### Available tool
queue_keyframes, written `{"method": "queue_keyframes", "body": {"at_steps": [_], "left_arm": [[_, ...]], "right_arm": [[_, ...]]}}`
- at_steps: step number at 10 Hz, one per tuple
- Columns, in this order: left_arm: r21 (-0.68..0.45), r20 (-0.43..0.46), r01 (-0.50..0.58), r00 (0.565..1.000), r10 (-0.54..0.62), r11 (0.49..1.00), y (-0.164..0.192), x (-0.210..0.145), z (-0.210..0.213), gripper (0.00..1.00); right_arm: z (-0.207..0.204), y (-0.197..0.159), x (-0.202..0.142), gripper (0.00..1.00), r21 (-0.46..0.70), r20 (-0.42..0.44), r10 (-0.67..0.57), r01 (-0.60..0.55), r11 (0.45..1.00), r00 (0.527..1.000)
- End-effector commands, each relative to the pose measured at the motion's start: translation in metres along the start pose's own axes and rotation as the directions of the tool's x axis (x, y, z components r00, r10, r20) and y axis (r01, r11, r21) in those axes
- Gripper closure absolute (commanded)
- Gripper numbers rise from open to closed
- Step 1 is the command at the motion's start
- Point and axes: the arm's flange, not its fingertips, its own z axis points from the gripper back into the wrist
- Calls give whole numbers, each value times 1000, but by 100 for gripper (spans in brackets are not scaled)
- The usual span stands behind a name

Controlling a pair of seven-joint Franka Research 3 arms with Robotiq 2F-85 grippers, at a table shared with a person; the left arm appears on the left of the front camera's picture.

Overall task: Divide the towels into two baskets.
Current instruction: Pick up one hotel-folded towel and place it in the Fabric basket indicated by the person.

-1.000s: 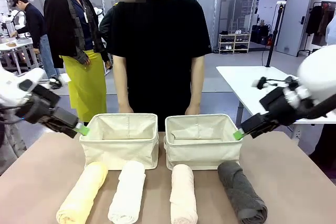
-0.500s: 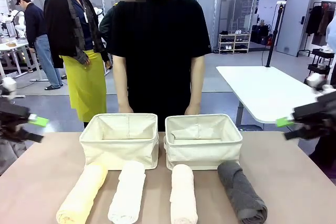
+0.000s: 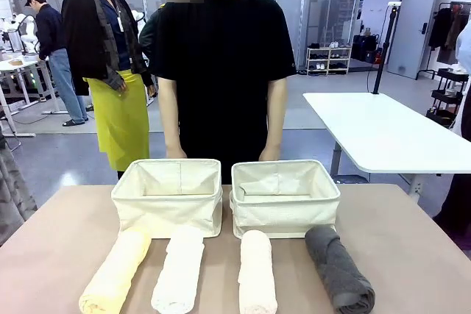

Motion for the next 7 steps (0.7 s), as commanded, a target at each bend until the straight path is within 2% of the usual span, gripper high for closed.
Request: {"method": "queue_keyframes", "body": {"at_steps": [1,3,4,7], "left_arm": [[-39,47,-25,999,27,999,14,-5,2,0],[-20,38,-27,999,27,999,20,-4,-3,0],[-7,43,-47,998,47,999,16,-9,11,0],[-7,43,-47,998,47,999,16,-9,11,0]], "right_arm": [[26,-26,7,0,16,87,-74,73,997,993],[31,-36,8,0,-38,90,-95,98,994,991],[36,-31,-2,0,-23,86,-97,99,995,992],[36,-31,-2,0,-23,86,-97,99,995,992]]}}
